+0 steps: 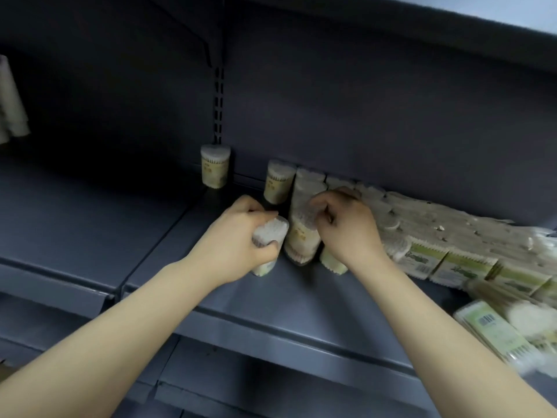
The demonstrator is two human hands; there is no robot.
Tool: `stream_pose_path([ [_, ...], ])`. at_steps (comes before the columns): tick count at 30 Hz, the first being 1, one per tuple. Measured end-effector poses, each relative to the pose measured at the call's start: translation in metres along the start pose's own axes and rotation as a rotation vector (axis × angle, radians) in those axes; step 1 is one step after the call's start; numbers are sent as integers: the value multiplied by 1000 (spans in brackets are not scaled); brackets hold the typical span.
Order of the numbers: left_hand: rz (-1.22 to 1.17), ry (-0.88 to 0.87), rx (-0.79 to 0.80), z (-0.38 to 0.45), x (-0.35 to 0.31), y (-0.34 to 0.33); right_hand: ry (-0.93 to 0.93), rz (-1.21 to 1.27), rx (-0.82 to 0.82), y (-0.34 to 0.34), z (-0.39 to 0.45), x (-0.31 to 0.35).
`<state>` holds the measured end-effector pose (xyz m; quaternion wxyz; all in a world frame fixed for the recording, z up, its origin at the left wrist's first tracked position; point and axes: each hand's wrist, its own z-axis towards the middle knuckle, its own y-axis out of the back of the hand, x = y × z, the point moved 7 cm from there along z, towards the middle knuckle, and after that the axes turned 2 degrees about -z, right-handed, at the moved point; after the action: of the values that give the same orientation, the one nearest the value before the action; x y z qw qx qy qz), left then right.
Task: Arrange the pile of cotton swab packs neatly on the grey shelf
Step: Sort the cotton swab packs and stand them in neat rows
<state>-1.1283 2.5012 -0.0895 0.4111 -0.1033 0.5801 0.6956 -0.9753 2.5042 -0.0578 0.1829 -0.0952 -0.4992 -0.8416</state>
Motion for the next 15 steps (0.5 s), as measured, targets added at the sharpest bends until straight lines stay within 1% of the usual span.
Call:
stream_pose_path([
  [7, 68, -132, -12, 6, 14, 0, -50, 6, 62, -10, 21, -18],
  [11, 186, -199, -72, 8, 16, 5, -73, 17, 96, -15, 31, -19],
  [15, 292, -230, -134, 15, 14, 4, -108, -11, 141, -22, 42, -17],
])
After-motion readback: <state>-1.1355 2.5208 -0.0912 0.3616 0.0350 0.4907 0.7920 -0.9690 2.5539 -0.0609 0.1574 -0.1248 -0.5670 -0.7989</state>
